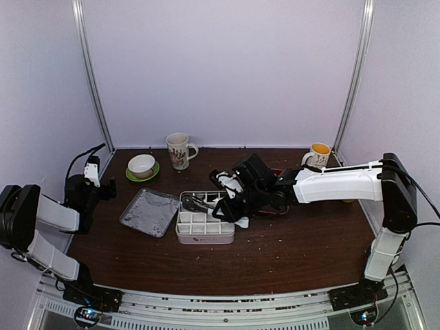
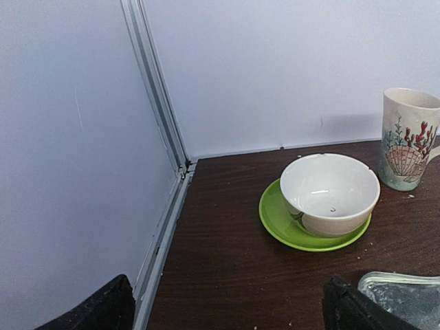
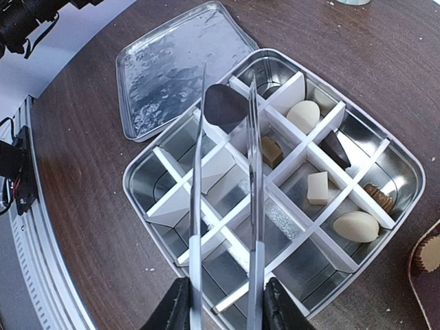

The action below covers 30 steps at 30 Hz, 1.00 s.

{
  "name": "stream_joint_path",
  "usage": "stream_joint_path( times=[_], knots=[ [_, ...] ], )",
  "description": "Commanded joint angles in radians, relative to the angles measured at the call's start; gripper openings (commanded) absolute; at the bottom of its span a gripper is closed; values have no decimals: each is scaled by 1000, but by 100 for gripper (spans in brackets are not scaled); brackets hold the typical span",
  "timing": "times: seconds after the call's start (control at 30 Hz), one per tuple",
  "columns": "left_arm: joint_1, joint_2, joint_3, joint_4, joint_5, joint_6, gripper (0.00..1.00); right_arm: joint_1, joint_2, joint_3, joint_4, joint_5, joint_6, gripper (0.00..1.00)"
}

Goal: Pack the chocolate
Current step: Place the fake chocolate in the empty pocket of the box, then pick up the fake chocolate from the plate.

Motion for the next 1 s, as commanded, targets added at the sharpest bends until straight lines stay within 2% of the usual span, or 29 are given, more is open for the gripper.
stream_joint_path(
  times=[0.0,0.17,0.5,0.97],
  knots=[
    [7,5,20,23,6,3,98,9,-3,38,43,32,-8,34],
    [7,5,21,23,6,3,98,8,-15,29,58,39,-10,41],
    [7,5,20,22,6,3,98,8,-49,18,69,66,-9,39],
    [7,5,21,23,7,4,98,2,-345,-237,114,340,-15,37]
  ],
)
